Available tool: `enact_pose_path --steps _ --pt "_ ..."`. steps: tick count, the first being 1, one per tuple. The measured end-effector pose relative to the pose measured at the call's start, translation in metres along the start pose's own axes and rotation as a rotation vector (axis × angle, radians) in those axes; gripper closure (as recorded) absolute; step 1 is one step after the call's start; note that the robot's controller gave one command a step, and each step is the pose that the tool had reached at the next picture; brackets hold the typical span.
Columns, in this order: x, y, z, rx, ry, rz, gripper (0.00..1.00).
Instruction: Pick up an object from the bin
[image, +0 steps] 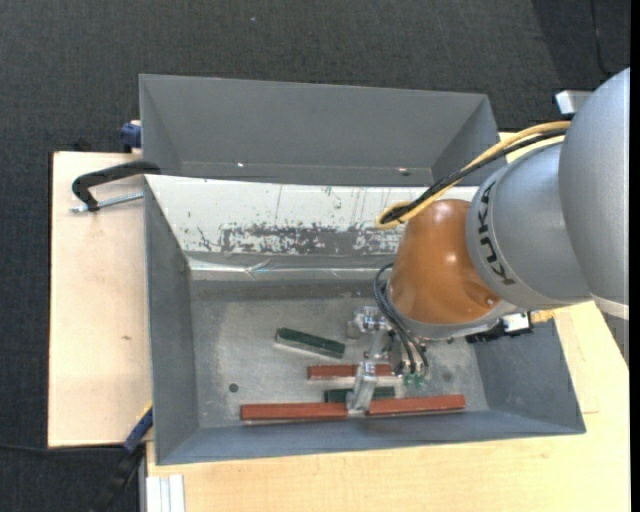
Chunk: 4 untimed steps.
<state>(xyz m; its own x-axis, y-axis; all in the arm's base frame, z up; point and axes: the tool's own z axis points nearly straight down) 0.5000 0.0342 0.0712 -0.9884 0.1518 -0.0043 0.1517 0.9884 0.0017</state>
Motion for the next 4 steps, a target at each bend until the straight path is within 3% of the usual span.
enact_pose_path --steps 1,2,3,4 --pt "0.000 0.000 -0.002 -0.001 -0.001 0.000 1.00" --pt "-0.001 0.000 -0.002 -0.001 -0.002 0.000 1.00" --pt "-0.002 -0.013 -0.074 -0.001 0.000 0.037 1.00" --pt "-0.006 -0.065 -0.015 0.001 0.005 -0.038 0.00"
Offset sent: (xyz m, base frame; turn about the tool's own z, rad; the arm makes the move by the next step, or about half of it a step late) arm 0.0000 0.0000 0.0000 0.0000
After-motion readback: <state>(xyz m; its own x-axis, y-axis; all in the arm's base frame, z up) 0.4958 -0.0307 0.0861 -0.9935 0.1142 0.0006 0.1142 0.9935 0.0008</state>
